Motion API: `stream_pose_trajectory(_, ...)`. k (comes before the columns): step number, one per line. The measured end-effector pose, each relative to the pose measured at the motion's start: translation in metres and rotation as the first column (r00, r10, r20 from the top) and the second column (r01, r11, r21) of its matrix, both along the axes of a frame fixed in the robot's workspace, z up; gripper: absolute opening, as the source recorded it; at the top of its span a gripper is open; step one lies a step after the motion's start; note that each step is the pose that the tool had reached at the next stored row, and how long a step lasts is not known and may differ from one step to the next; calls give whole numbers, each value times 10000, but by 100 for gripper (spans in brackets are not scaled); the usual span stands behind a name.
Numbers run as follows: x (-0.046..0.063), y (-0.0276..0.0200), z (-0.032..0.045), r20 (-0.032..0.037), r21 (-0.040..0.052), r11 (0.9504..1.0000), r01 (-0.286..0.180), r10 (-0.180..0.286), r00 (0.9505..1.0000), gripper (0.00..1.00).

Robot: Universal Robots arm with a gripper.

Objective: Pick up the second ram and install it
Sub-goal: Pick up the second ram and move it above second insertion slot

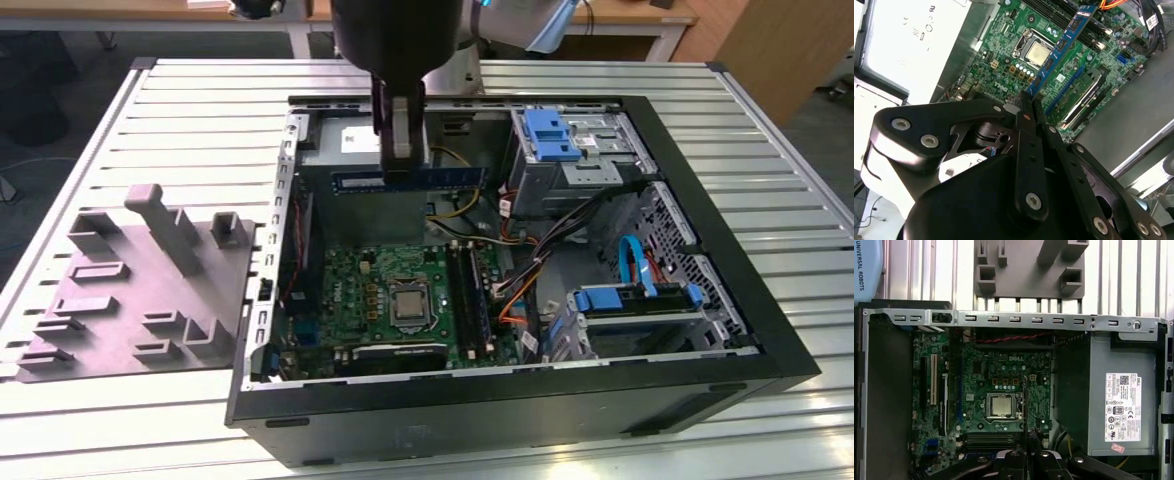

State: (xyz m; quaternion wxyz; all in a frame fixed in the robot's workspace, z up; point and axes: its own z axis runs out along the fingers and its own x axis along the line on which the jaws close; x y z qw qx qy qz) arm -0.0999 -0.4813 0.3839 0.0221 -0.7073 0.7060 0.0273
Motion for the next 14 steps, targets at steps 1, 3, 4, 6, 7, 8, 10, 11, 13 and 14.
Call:
stream_pose_trajectory(1,10,0,-14,-18,-1,10000,0,0,10000,14)
stream_pose_trajectory(3,29,-1,-46,-43,0,10000,0,0,10000,14)
stream_pose_trajectory(4,35,-1,-63,-51,1,10000,0,0,10000,14)
stream_pose_trajectory(6,46,0,-96,-67,1,10000,0,0,10000,14)
stream_pose_trajectory(7,50,0,-111,-74,0,10000,1,-1,10000,14)
stream_pose_trajectory(8,54,0,-125,-81,0,10000,0,0,10000,14)
stream_pose_trajectory(10,61,0,-153,-91,0,10000,0,0,10000,14)
stream_pose_trajectory(11,63,0,-166,-95,-1,10000,0,0,10000,14)
stream_pose_trajectory(13,66,0,-196,-100,-1,10000,1,-1,10000,14)
stream_pose_trajectory(14,66,0,-214,-100,0,10000,2,-2,10000,14)
